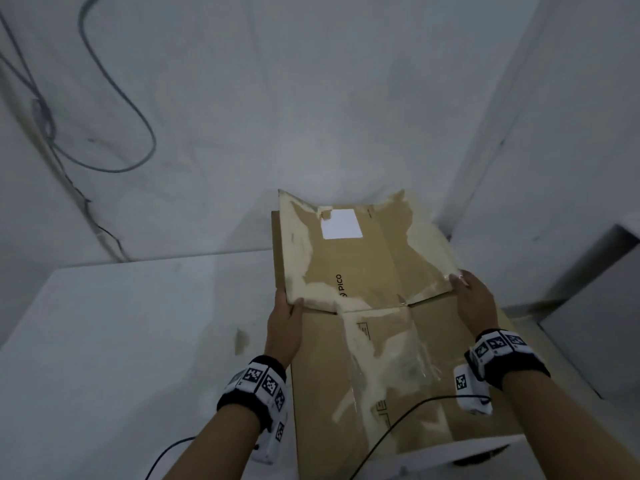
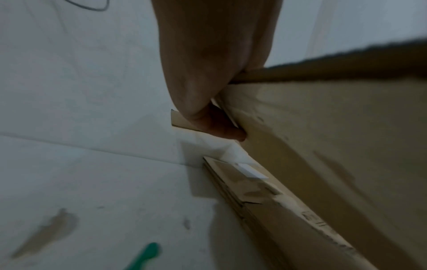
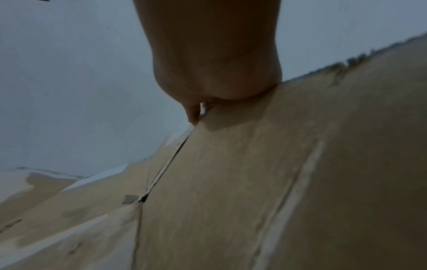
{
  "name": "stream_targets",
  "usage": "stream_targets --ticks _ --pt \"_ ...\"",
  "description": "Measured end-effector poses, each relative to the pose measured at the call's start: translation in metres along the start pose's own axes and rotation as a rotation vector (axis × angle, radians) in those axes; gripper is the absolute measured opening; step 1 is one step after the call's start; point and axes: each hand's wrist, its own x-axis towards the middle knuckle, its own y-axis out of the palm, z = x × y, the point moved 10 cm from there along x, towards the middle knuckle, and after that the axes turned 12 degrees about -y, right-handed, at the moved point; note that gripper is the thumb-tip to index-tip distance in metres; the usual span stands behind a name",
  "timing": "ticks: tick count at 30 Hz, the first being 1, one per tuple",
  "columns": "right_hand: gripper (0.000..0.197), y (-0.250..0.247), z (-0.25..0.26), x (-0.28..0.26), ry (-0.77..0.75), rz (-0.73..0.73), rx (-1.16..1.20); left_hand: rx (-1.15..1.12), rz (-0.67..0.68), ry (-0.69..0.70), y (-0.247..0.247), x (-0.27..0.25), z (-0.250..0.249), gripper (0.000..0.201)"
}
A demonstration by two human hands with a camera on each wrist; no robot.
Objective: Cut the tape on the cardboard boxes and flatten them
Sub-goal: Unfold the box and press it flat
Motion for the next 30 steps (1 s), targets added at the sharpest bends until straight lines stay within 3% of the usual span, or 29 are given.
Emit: stream_targets --ticks 5,9,12,17,22,24,26,28,30 --pt "0.035 -0.044 -0.066 0.060 0.017 0.044 -0.060 -0.020 0.005 -0.060 0.099 0.016 -0.005 0.038" --pt "0.045 -0.050 -0.117 0.095 0.056 0.104 -0.101 0.010 -0.003 -0.123 0.152 0.031 0.003 0.042" --pt "0.036 -0.045 -0.144 0.110 0.096 0.150 -0.100 0.057 0.003 -0.178 0.179 0.045 0.017 0.046" --pt "0.038 -0.027 -0.179 0.120 0.186 0.211 -0.087 0.174 -0.040 -0.249 0.195 0.060 0.044 0.045" --pt "0.044 -0.017 -0.214 0.127 0.245 0.191 -0.149 0.430 -0.179 -0.397 0.193 0.066 0.072 0.054" --pt "0.058 -0.015 -0.227 0.125 0.274 0.180 -0.189 0.465 -0.221 -0.470 0.190 0.064 0.077 0.062" --pt "0.057 -0.021 -0.228 0.123 0.298 0.093 -0.247 0.444 -0.163 -0.563 0.191 0.064 0.086 0.077" --pt "0.046 -0.029 -0.205 0.119 0.208 -0.053 -0.221 0.342 -0.080 -0.626 0.193 0.064 0.100 0.084" --pt "0.032 -0.026 -0.163 0.111 0.005 -0.093 -0.074 0.302 -0.069 -0.618 0.187 0.058 0.106 0.078"
